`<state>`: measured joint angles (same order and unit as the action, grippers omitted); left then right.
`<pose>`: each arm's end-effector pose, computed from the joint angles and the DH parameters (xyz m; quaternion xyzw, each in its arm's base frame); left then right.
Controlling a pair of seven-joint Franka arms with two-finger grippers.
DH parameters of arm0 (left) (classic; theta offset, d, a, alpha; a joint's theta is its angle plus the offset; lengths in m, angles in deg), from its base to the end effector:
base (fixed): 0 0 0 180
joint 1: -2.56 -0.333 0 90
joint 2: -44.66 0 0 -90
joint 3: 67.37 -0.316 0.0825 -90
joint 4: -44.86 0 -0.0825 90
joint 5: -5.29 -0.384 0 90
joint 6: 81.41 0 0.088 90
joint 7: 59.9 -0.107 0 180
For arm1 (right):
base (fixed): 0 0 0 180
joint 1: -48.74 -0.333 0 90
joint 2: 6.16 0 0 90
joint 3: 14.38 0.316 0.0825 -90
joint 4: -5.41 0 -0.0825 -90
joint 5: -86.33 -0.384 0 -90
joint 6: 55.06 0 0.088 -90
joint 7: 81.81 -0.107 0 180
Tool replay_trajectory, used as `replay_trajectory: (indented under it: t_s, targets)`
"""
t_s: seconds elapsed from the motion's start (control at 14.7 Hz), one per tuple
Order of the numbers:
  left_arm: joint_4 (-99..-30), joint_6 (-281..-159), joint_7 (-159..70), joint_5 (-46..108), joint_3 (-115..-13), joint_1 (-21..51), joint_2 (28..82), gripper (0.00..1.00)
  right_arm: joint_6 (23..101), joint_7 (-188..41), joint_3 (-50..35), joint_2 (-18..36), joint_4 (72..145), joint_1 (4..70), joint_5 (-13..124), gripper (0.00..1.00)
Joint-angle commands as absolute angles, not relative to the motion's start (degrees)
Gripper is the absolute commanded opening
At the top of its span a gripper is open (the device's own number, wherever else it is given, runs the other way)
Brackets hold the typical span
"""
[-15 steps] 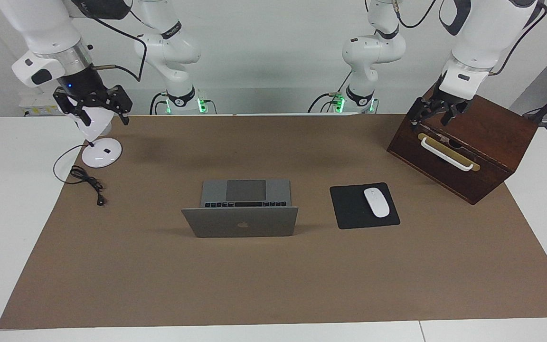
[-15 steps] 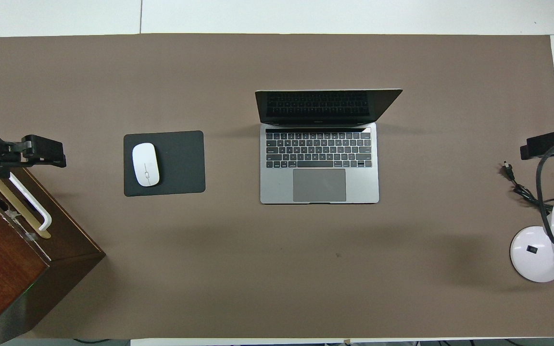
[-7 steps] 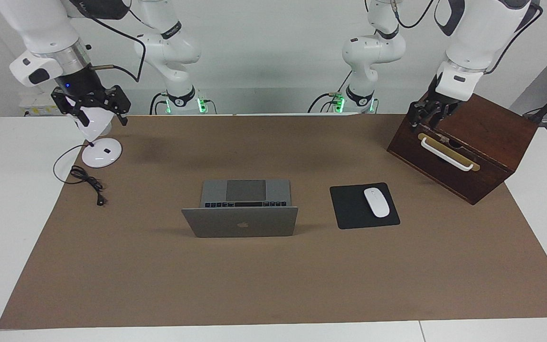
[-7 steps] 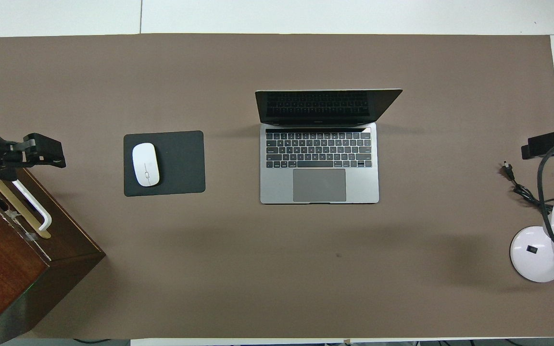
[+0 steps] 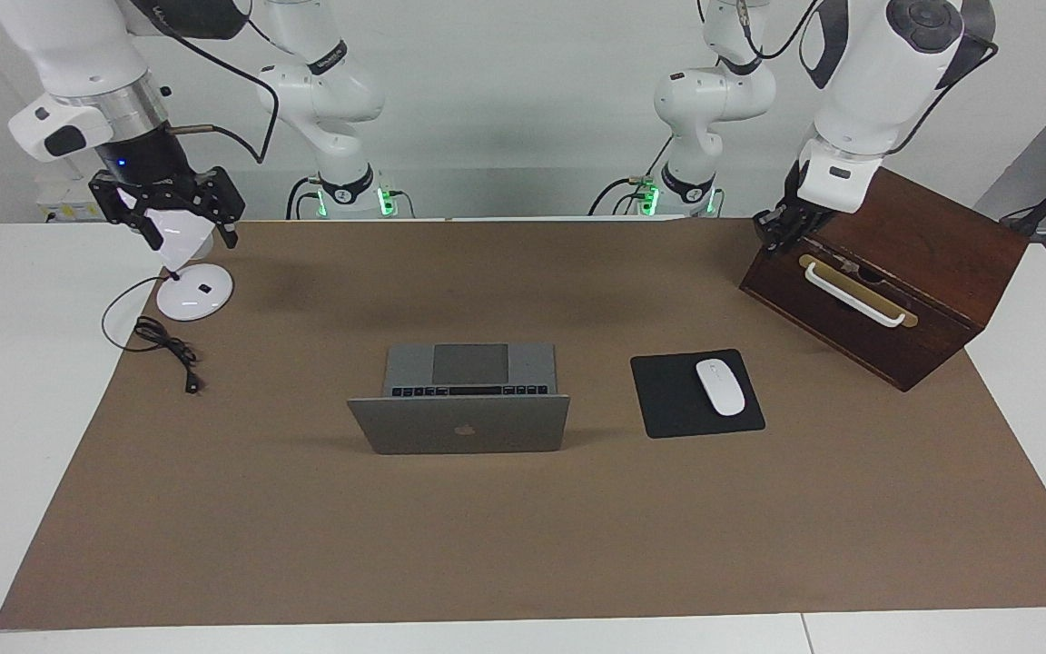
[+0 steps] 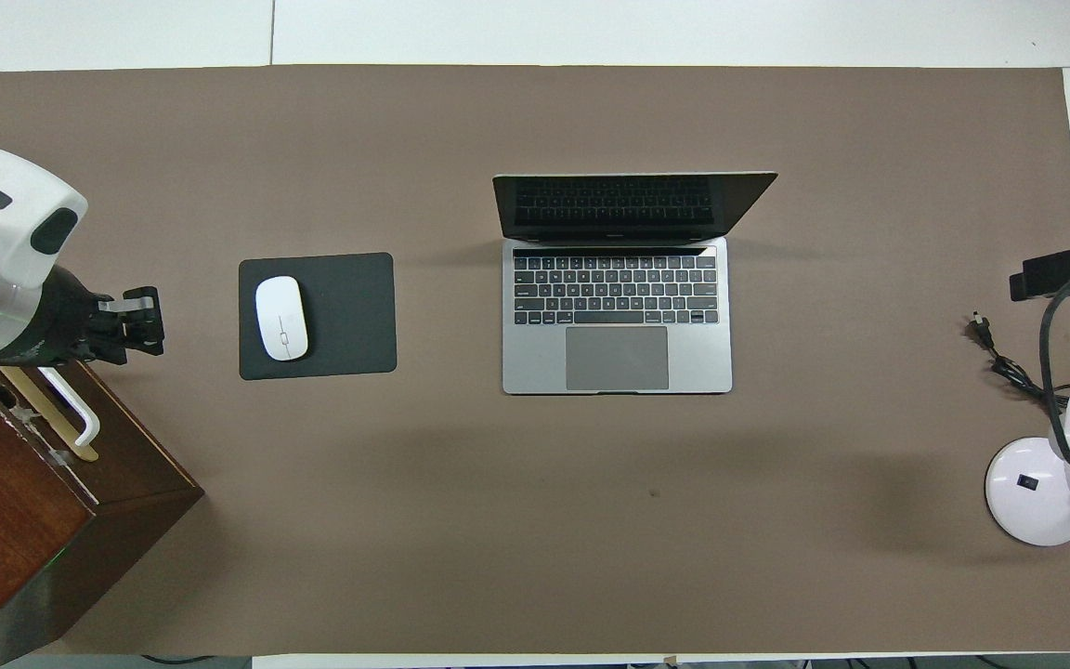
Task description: Close laptop with both arms
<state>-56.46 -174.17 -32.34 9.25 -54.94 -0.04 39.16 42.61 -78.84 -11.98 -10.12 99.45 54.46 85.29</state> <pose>0.5153 -0.1013 0.5859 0.9869 0.1574 -0.0340 0.0140 0.5452 -0.0291 0.6414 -0.9978 0.0036 -0.0665 0.0040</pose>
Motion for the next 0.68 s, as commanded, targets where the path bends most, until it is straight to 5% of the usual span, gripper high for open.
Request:
replay_trajectory:
  t_s: [0.0, 0.34, 0.61]
  targets:
    - [-61.81, -180.34, -23.73, 16.25, -55.77, 0.88, 36.23, 0.16, 46.63, -77.32, -11.57, -8.81, 100.25, 55.16, 85.28, 1.0]
    - [-73.35, -192.93, -10.78, 25.14, -55.51, 0.98, 31.57, 0.06, 51.91, -77.32, -12.1, -2.49, 97.0, 55.16, 85.36, 1.0]
    - [-74.76, -197.06, -1.56, 27.44, -55.24, 3.34, 31.83, 0.0, 52.0, -77.41, -12.1, 3.75, 91.82, 54.81, 86.07, 0.83]
